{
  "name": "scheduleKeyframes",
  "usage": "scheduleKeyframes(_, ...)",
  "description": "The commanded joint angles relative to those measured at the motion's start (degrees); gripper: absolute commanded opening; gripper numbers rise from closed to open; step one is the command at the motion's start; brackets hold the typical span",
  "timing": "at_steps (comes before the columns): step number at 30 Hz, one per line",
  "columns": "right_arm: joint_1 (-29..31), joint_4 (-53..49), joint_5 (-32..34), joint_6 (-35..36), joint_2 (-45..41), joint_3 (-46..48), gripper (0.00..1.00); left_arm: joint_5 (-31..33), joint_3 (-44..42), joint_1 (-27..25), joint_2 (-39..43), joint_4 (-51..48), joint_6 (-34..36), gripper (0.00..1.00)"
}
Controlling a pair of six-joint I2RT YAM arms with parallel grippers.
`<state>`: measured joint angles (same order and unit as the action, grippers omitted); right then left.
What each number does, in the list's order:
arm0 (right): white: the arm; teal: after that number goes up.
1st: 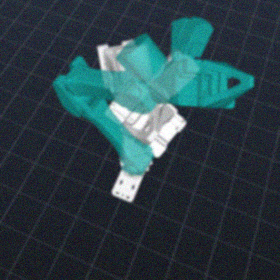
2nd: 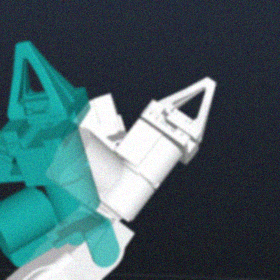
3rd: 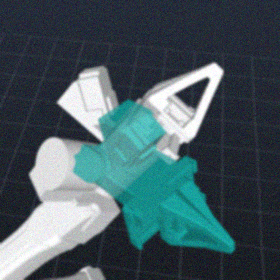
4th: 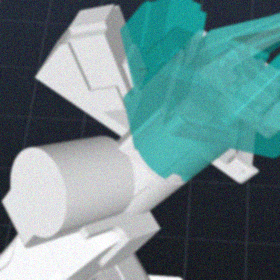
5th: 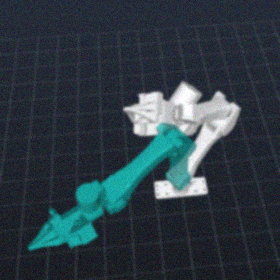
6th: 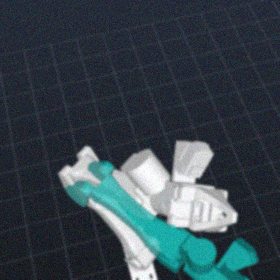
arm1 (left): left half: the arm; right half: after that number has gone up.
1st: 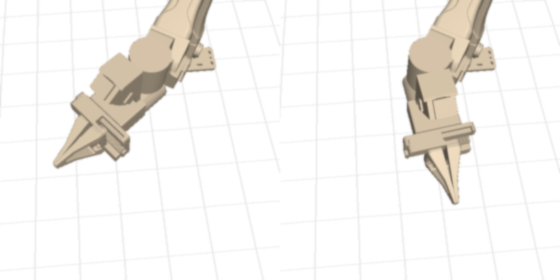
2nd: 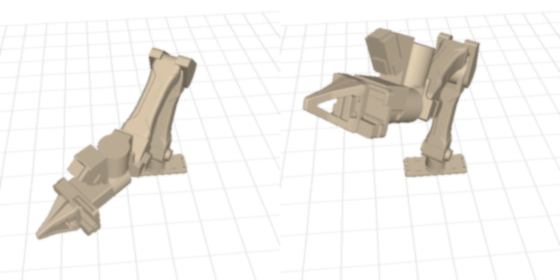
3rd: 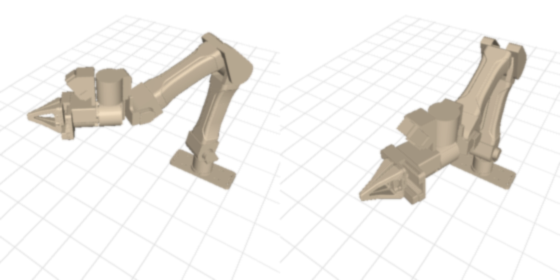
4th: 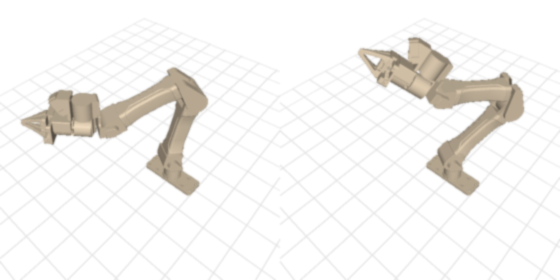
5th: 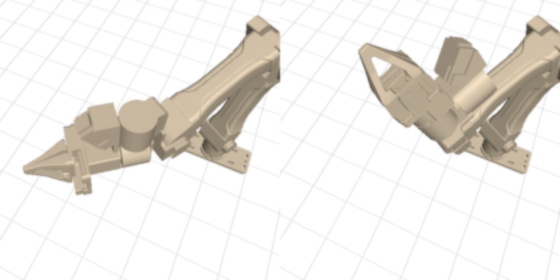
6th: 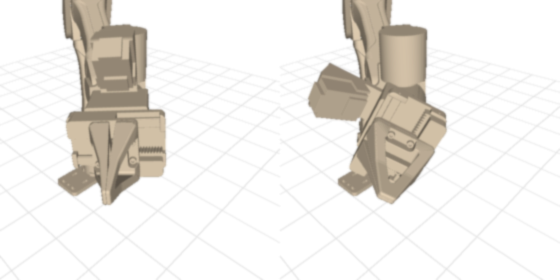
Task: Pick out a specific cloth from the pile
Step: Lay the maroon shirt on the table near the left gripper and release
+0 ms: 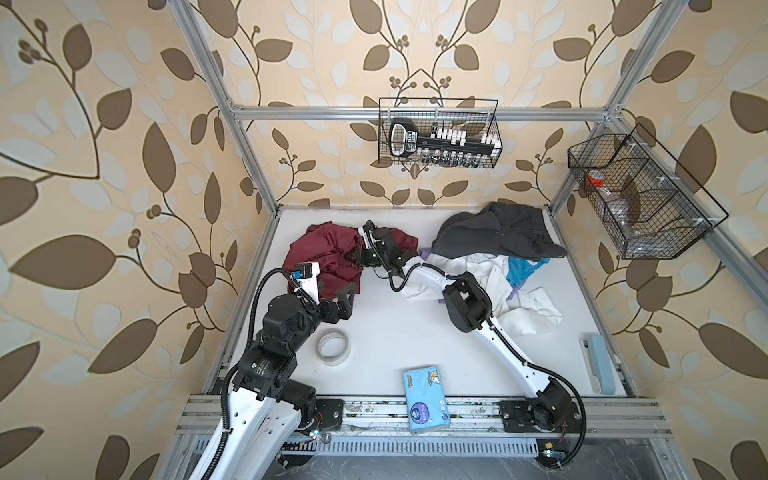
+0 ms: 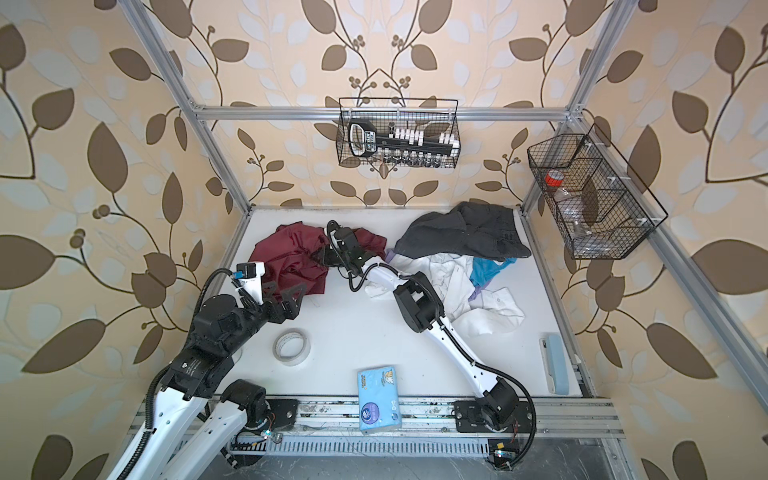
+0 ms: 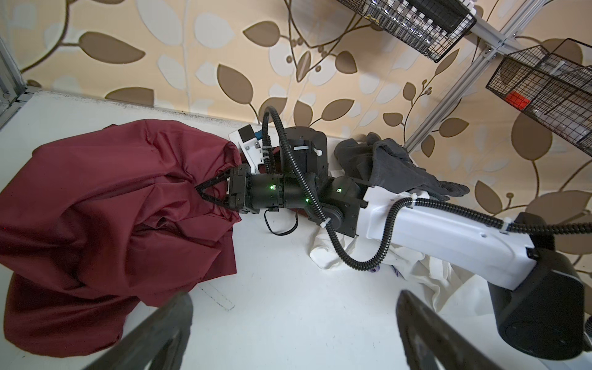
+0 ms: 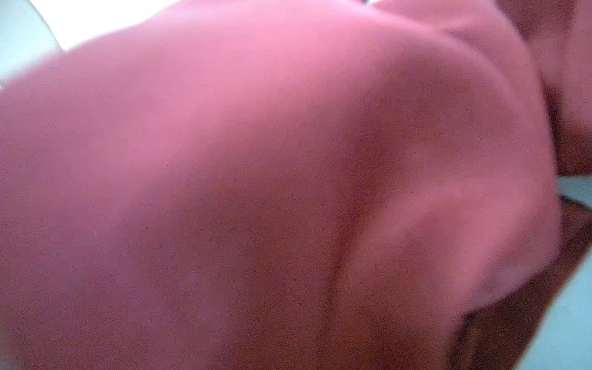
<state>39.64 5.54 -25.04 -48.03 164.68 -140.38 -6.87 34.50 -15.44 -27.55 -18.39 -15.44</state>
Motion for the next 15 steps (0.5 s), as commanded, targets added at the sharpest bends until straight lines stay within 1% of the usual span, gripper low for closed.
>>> scheduleKeyframes(1,0.3,7.2,0.1,-1.6,-2.2,2.0,0.42,1.2,0.3,-0.6,-0.1,1.0,-0.1,0.99)
scheduleKeyframes(5,0.8,7.8,-2.6,1.4,-7.1,6.7,0.66,1.2,0.2,-0.6,0.2,0.9,-0.3,0.99)
scheduleKeyframes(6,1.0,8.5,-3.6,2.4,-8.6,8.7,0.86,1.2,0.1,-0.6,0.4,0.8,-0.4,0.99)
scheduleKeyframes(7,1.1,9.3,-4.5,3.0,-10.6,11.0,0.99,1.2,0.1,-0.6,0.5,0.9,-0.4,0.99)
scheduleKeyframes(10,1.5,10.1,-5.8,5.2,-16.5,17.8,0.99,1.1,-0.3,-0.6,1.3,1.3,-0.5,0.99)
scheduleKeyframes(12,1.5,8.9,-5.7,6.8,-20.4,22.1,0.99,1.1,-0.4,-0.6,1.7,1.4,-0.5,0.99)
scheduleKeyframes(14,1.7,5.2,-4.5,8.8,-24.1,25.2,0.99,1.1,-0.4,-0.6,1.9,1.6,-0.4,0.99)
scheduleKeyframes(15,1.7,1.6,-3.5,10.0,-25.9,26.2,0.99,1.1,-0.4,-0.6,1.9,1.6,-0.4,0.99)
